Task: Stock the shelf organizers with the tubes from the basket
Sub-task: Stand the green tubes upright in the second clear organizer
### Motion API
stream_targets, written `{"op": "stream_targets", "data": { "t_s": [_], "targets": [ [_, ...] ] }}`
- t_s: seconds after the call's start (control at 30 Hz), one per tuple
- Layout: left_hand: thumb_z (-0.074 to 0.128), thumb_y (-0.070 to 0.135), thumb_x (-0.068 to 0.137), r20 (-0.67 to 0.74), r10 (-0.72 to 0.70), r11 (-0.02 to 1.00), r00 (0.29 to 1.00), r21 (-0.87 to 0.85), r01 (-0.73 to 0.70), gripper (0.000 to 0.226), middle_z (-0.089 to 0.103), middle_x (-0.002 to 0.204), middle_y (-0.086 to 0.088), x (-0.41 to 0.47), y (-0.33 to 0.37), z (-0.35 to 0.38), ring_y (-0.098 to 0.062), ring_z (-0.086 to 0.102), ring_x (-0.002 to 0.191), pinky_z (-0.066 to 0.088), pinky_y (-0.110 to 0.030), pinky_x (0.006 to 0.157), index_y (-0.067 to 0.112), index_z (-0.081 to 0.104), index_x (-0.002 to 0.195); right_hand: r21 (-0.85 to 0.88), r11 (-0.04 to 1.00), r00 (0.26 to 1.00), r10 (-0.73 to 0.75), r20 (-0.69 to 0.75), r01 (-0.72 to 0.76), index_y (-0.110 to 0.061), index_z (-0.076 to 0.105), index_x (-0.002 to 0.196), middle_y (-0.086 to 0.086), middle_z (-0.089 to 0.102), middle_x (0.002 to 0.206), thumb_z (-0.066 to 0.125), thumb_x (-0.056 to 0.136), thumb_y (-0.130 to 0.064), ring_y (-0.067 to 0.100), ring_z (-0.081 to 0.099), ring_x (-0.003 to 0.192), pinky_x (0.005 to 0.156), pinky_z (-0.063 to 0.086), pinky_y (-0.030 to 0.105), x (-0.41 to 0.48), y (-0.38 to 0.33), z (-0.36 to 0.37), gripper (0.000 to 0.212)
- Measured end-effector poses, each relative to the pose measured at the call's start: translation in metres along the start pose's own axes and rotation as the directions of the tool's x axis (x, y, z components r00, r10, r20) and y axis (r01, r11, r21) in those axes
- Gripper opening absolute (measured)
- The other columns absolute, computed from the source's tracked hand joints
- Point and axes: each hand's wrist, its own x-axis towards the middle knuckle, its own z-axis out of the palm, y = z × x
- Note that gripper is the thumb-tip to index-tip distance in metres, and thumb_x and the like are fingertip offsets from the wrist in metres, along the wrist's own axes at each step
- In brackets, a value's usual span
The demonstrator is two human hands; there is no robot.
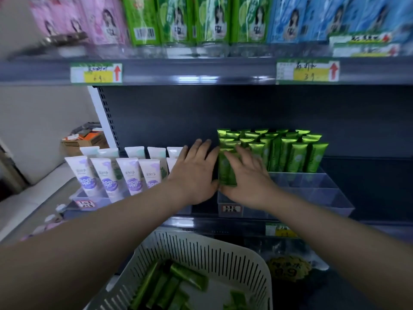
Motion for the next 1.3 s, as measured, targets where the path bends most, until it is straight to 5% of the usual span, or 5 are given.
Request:
{"op": "stream_targets", "data": {
  "t_s": [0.47, 0.87, 1.13, 1.3],
  "targets": [
    [0.046, 0.050, 0.088, 0.064, -0.050, 0.999, 0.997, -0.012, 0.051, 0.084, -0.004, 0.157, -0.004, -0.104, 0.006, 0.017, -0.022, -0.008, 0.145, 0.000, -0.046, 0.118, 0.022, -0.005, 0.149, 0.048, 0.995, 0.996, -0.090, 0.026, 0.089, -0.032, -0.006, 0.148, -0.005, -0.015, 0.156, 0.050, 0.085, -0.055, 0.016, -0.016, 0.143, 0.114, -0.010, 0.038, -0.072, -0.033, 0.056, 0.087],
    [0.048, 0.036, 0.090, 0.164, -0.085, 0.984, 0.983, -0.141, 0.108, 0.073, 0.008, 0.157, -0.003, -0.172, -0.009, 0.078, -0.020, 0.001, 0.145, 0.002, -0.040, 0.118, 0.021, 0.007, 0.148, 0.217, 0.976, 0.976, -0.067, 0.205, 0.021, -0.029, -0.001, 0.149, -0.012, -0.010, 0.156, 0.058, 0.081, -0.053, 0.013, -0.005, 0.144, 0.114, 0.005, 0.031, -0.120, -0.034, 0.129, 0.093],
    [0.044, 0.022, 0.090, 0.336, -0.064, 0.974, 0.940, -0.182, 0.131, 0.066, 0.014, 0.155, -0.004, -0.189, -0.019, 0.129, -0.020, 0.008, 0.144, 0.008, -0.036, 0.119, 0.016, 0.013, 0.149, 0.266, 0.959, 0.924, -0.010, 0.381, -0.099, -0.025, 0.005, 0.149, -0.011, 0.000, 0.157, 0.058, 0.083, -0.045, 0.012, 0.005, 0.144, 0.118, 0.014, 0.035, -0.128, -0.032, 0.164, 0.087],
    [0.044, 0.020, 0.090, 0.487, -0.081, 0.954, 0.870, -0.215, 0.209, 0.061, 0.025, 0.151, -0.006, -0.188, -0.029, 0.153, -0.021, 0.025, 0.138, 0.023, -0.035, 0.115, 0.013, 0.021, 0.146, 0.310, 0.938, 0.892, -0.003, 0.451, -0.154, -0.021, 0.029, 0.141, -0.002, 0.031, 0.142, 0.061, 0.082, -0.039, 0.014, 0.034, 0.127, 0.106, 0.033, 0.030, -0.121, -0.033, 0.183, 0.069]
  ]
}}
